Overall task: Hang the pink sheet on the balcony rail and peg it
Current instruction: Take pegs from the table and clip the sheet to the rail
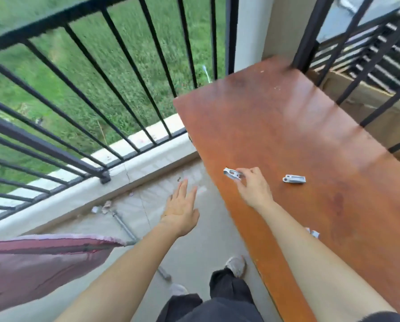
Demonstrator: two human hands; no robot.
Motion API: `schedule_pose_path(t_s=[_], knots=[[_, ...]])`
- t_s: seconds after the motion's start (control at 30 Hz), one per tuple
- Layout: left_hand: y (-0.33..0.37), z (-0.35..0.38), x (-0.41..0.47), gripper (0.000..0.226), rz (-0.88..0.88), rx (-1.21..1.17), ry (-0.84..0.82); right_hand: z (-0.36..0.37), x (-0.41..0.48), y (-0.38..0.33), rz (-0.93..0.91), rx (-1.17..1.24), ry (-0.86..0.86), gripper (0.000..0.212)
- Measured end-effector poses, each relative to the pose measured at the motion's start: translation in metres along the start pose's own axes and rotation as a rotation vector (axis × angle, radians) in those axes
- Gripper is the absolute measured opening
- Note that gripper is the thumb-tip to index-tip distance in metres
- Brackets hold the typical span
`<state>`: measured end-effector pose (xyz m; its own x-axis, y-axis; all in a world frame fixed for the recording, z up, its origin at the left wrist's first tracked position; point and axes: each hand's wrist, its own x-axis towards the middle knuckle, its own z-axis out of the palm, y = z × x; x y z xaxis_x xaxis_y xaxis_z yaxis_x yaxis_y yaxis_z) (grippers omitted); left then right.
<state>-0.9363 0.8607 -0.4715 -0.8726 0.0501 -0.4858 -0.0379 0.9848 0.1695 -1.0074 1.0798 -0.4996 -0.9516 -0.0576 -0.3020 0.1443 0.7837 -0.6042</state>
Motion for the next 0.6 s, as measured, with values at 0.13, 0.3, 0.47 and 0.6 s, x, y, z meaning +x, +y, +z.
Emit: schedule_pose_path(t_s=[0.13,0.3,0.47,0.6], knots=[[-0.070,-0.061,-0.040,0.071,-0.126,0.029,0.178,0.003,0.014,-0.104,-0.187,0.051,0.062,0.038],[-0.173,-0.134,-0.130,0.073,-0.249,0.177,0.404,0.039,-0.012,-0.261,-0.424,0.223,0.018,0.042],[-0.249,-0.189,-0.224,0.069,-0.401,0.307,0.531,0.093,-0.055,-0.377,-0.631,0.338,-0.141,0.035],[-0.288,-0.240,-0.265,0.065,-0.438,0.616,0.390,0.119,-0.075,-0.433,-0.763,0.367,-0.289,0.029]])
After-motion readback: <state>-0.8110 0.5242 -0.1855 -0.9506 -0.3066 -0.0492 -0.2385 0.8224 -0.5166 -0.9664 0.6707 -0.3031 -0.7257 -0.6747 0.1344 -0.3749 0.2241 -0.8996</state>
